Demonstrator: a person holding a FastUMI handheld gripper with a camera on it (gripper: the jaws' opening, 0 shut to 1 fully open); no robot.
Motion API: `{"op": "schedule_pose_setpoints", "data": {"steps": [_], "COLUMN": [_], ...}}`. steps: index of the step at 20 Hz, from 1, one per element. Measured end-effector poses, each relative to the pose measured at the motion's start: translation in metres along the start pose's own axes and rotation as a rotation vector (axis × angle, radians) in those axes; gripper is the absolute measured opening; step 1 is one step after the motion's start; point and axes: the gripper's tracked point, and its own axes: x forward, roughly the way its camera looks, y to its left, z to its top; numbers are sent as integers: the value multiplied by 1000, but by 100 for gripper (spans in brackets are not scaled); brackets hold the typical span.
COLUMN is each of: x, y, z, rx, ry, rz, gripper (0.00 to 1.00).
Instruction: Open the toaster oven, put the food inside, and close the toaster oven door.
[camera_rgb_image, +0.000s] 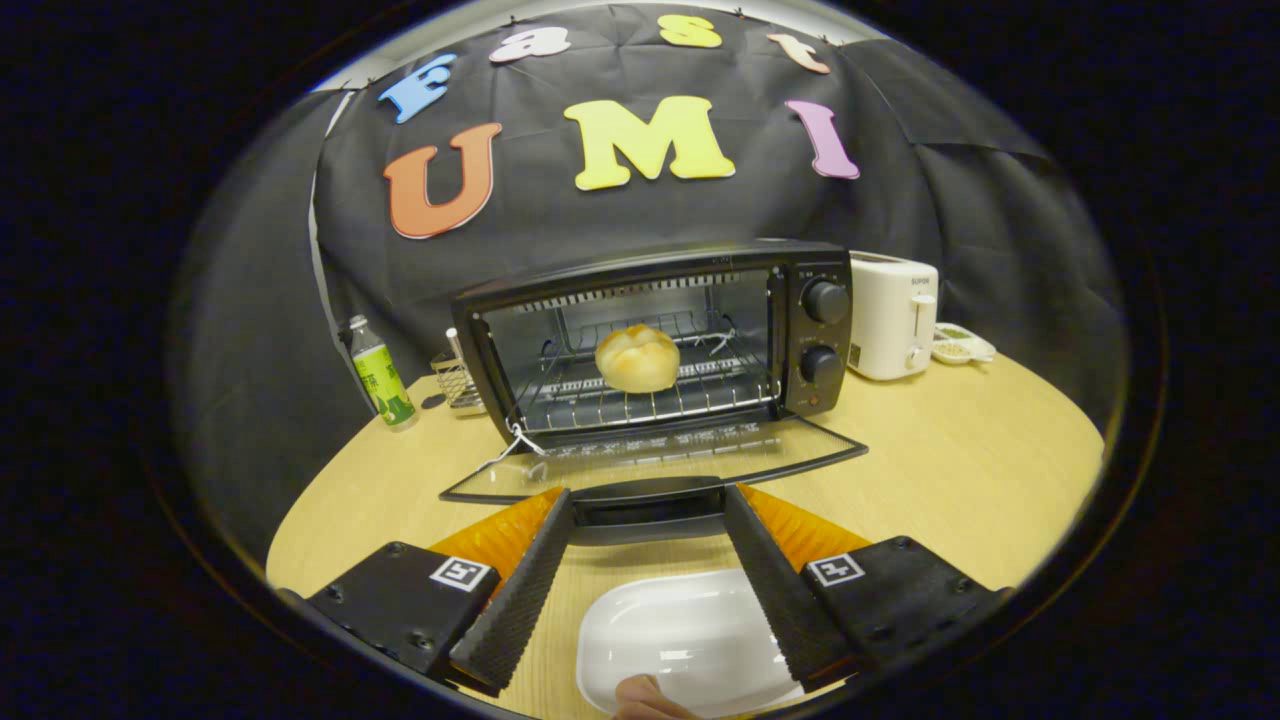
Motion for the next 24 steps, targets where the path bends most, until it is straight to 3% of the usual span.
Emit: {"op": "schedule_pose_setpoints", "data": {"steps": [6, 19, 24], "x": [3, 24, 2], "y": [6, 16, 13], "z": [34, 136, 126], "rx": [-126, -197, -154], "ry": [-135, -284, -262], "rz": [-35, -29, -30], "gripper": [100, 100, 100]}}
